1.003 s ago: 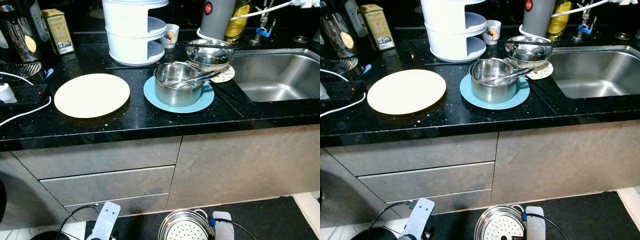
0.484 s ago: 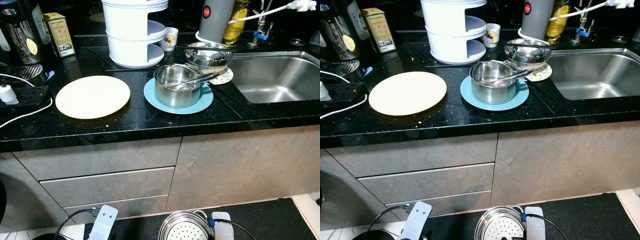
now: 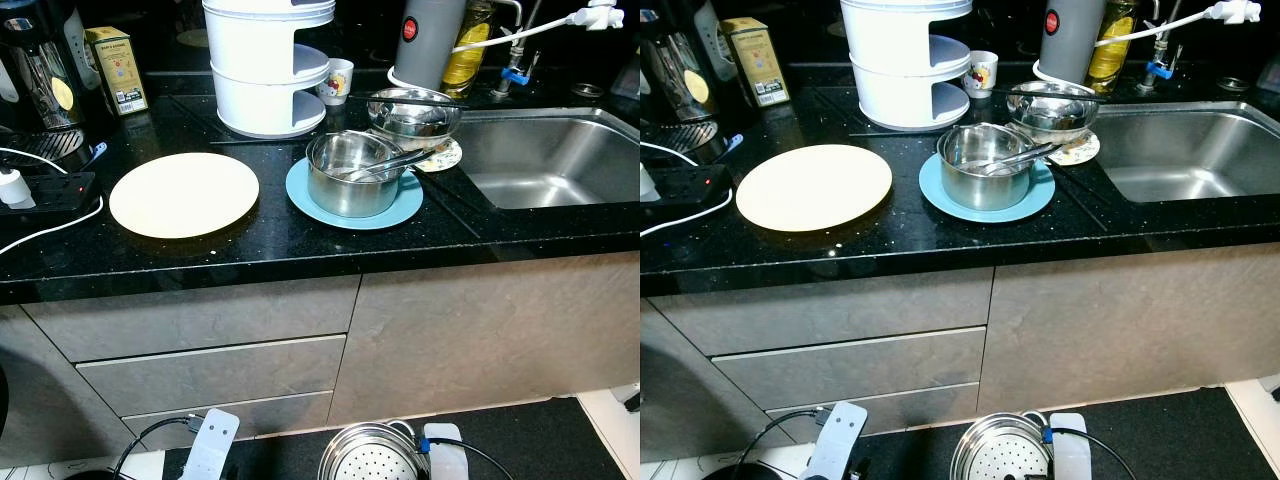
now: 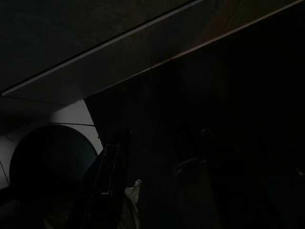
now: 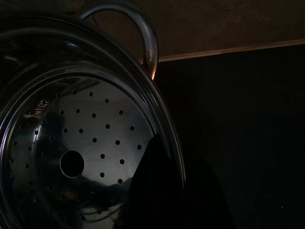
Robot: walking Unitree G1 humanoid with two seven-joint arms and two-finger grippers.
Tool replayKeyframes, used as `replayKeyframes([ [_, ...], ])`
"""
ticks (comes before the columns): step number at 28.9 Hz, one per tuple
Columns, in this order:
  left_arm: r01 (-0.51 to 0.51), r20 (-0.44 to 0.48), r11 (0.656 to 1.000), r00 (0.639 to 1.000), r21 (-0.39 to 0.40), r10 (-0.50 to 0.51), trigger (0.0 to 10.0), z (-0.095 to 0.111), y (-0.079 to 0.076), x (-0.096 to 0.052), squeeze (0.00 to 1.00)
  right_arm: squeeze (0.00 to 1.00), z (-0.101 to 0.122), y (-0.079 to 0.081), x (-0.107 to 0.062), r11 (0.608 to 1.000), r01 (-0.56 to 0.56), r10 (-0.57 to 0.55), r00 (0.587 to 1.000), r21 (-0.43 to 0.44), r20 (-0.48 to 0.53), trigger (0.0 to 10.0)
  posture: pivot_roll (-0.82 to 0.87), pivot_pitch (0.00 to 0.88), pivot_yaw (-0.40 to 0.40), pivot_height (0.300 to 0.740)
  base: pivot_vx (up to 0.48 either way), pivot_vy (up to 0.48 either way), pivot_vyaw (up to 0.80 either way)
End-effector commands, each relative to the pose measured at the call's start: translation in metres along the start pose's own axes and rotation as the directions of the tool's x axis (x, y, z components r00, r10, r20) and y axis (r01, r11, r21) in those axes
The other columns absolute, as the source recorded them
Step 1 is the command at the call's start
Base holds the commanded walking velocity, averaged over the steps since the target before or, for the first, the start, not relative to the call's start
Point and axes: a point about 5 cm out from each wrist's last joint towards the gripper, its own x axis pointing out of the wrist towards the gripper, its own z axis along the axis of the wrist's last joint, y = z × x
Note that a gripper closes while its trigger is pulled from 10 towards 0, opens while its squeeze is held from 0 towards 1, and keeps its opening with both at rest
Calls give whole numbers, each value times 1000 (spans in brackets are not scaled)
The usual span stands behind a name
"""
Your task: Kitchen organization
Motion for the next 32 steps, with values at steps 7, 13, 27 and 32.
replayKeyframes([
  [7, -9, -53, 1000, 999, -3, 9, 10000, -10, -1, -2, 0, 0, -21, -1, -6, 1000, -10, 10, 997, -7, -79, 10000, -69, 163, -31, 740, 0, 0, 0],
  [13, -15, -43, 1000, 999, 5, 15, 10000, -8, -1, -1, 0, 0, -22, 0, -6, 1000, -11, 11, 996, 7, -86, 10000, -68, 162, -31, 740, 0, 0, 0],
  [27, -36, 41, 998, 998, -49, 38, 10000, 29, 5, 12, 0, 0, 5, -10, 3, 1000, 3, -3, 1000, 12, -15, 10000, -68, 156, -30, 740, 0, 0, 0],
  [32, -29, 85, 999, 996, -38, 32, 10000, 45, 8, 16, 0, 0, 19, -18, 6, 1000, 24, -24, 999, 17, 21, 10000, -68, 157, -28, 740, 0, 0, 0],
])
